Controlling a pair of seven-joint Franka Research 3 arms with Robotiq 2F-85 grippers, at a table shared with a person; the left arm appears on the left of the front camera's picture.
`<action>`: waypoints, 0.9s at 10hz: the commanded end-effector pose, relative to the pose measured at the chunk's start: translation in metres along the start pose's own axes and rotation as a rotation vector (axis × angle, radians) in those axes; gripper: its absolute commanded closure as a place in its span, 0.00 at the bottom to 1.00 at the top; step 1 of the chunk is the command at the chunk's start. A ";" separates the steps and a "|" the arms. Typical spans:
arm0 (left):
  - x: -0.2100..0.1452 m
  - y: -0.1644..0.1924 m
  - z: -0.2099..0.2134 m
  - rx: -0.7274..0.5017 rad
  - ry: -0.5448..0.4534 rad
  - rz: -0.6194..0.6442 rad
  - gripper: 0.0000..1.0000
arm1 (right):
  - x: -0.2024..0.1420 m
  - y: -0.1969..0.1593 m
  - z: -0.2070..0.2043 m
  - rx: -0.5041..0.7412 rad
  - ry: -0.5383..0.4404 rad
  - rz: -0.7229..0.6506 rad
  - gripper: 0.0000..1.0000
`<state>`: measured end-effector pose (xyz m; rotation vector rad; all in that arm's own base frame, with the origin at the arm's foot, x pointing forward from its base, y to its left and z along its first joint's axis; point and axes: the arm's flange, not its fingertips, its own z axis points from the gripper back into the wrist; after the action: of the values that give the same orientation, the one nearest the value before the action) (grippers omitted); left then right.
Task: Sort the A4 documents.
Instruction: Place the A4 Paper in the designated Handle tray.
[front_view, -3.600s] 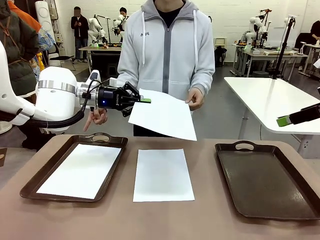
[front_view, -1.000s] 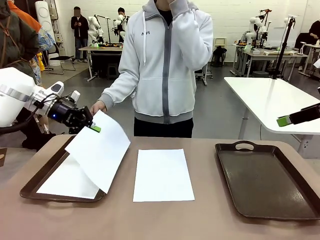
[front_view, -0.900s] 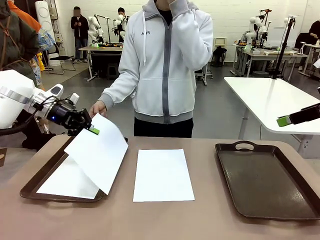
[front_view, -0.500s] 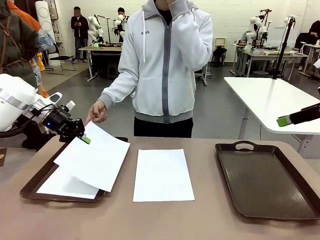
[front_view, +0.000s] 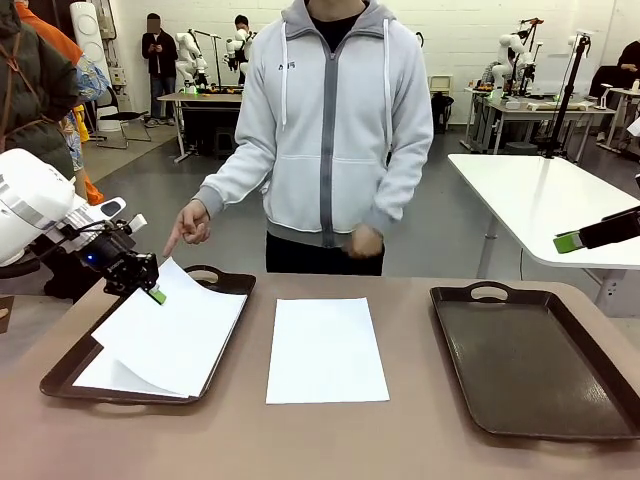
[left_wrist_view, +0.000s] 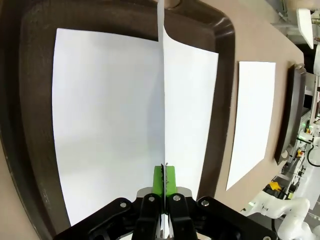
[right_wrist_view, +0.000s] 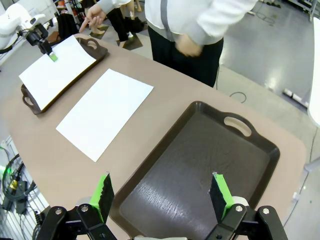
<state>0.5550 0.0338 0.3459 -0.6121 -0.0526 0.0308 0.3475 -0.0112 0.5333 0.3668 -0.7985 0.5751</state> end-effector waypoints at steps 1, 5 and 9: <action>0.000 0.004 -0.005 0.053 0.000 0.028 0.99 | 0.000 0.000 -0.002 0.007 -0.002 -0.002 0.00; -0.003 0.010 -0.009 0.208 -0.005 0.030 0.99 | 0.000 0.000 -0.002 0.007 -0.002 -0.002 0.00; -0.001 0.010 -0.012 0.209 -0.019 0.048 0.99 | 0.000 0.000 -0.002 0.007 -0.002 -0.002 0.00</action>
<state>0.5554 0.0383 0.3296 -0.4336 -0.0522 0.0521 0.3475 -0.0112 0.5333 0.3668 -0.7985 0.5751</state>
